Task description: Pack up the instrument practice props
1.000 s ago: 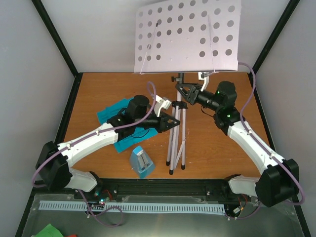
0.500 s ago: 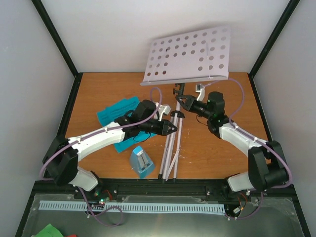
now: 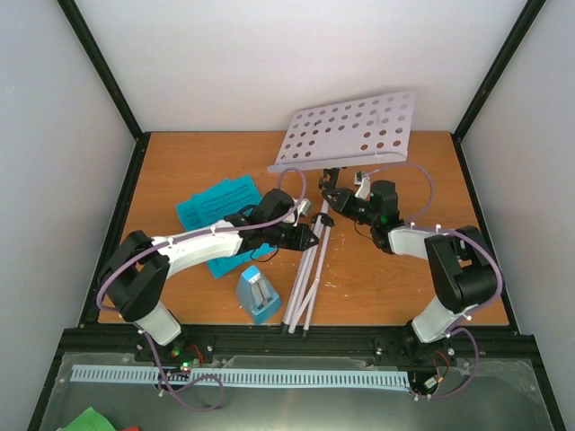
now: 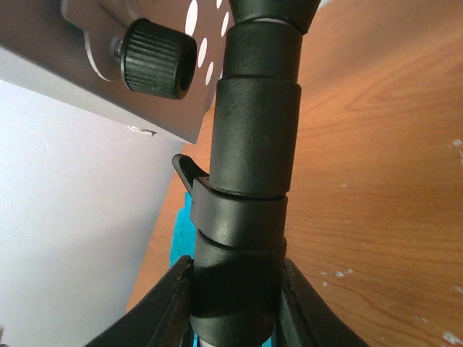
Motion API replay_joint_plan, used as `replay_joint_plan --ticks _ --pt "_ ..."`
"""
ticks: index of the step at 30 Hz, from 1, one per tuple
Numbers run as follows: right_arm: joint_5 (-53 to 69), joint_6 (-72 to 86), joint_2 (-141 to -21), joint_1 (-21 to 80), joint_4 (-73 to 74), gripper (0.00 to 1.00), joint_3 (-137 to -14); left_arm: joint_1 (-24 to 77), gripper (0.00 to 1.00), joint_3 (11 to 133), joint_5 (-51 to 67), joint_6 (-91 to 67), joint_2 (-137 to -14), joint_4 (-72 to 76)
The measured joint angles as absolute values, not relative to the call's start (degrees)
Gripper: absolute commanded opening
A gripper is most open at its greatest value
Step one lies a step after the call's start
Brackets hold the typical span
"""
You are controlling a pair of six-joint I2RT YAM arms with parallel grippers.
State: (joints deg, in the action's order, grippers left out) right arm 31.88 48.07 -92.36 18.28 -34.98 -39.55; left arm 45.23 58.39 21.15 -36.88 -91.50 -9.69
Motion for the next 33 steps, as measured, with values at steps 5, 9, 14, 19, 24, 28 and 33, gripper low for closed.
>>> replay_joint_plan --ticks 5,9,14,19,24,28,33 --pt "32.23 49.43 -98.52 17.52 -39.24 0.03 -39.13 45.17 0.00 58.11 19.18 -36.95 -94.43 -8.27" --pt "32.10 49.87 -102.24 17.26 -41.04 0.03 -39.33 45.10 0.00 57.78 17.74 -36.93 -96.33 -6.98" --pt "32.51 50.09 -106.48 17.17 -42.24 0.05 -40.51 45.08 0.00 57.78 16.32 -36.91 -98.45 -6.26" --pt "34.37 50.48 -109.40 16.34 -43.57 0.09 -40.88 45.08 0.00 57.78 15.86 -36.91 -99.94 -5.52" --pt "35.73 50.43 -111.00 15.51 -43.97 0.21 -40.99 45.10 0.00 57.78 15.92 -36.88 -101.16 -4.51" --pt "36.10 50.30 -111.46 15.25 -43.99 0.29 -40.99 45.10 0.00 57.78 16.08 -36.91 -101.60 -4.21" --pt "37.26 46.54 -111.57 15.18 -43.46 0.36 -40.80 45.10 0.00 57.78 16.19 -36.93 -102.00 -3.62"
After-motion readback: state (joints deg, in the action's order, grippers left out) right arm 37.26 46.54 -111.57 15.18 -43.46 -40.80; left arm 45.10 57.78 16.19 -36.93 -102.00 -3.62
